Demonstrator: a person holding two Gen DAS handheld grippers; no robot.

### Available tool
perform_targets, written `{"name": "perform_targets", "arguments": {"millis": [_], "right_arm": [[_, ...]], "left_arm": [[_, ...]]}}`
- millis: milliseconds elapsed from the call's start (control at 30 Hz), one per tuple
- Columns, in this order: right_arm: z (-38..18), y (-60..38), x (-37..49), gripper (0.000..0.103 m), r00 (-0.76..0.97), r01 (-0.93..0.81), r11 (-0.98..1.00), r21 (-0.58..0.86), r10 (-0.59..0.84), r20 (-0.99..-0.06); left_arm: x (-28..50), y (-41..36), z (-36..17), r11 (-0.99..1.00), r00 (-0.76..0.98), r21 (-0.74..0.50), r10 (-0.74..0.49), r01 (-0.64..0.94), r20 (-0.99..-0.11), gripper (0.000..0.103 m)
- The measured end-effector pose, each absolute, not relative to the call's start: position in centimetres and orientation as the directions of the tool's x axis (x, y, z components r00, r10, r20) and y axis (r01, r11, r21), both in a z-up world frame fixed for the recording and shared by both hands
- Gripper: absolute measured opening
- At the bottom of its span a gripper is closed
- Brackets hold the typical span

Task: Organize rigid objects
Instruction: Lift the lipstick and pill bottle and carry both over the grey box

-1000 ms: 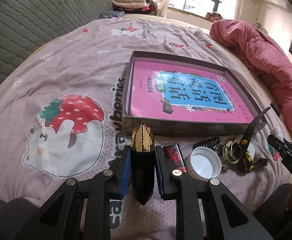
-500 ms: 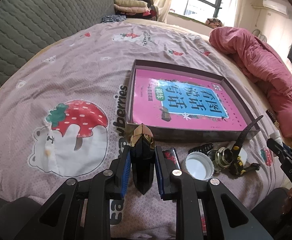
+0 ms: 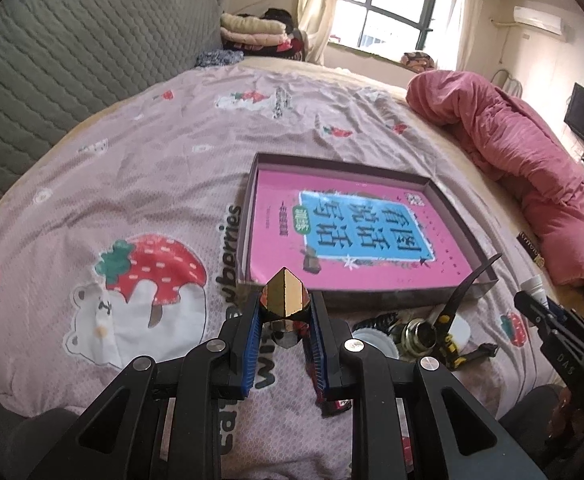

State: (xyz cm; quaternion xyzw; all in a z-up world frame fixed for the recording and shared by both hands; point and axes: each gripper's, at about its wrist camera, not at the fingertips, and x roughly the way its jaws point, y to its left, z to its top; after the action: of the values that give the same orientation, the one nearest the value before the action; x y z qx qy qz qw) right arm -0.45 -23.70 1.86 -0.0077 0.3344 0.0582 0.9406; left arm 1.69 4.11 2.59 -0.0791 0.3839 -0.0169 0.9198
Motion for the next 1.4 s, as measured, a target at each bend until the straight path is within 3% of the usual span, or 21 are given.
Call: {"name": "perform_targets", "arguments": {"millis": [1400], "right_arm": [[5.5, -22.7, 4.9, 0.027, 0.852, -0.093, 0.996, -0.003, 0.078, -0.517]], "left_arm": [[8.8, 3.1, 5.9, 0.982, 0.772, -0.184, -0.090, -0.035, -0.629, 0.023]]}}
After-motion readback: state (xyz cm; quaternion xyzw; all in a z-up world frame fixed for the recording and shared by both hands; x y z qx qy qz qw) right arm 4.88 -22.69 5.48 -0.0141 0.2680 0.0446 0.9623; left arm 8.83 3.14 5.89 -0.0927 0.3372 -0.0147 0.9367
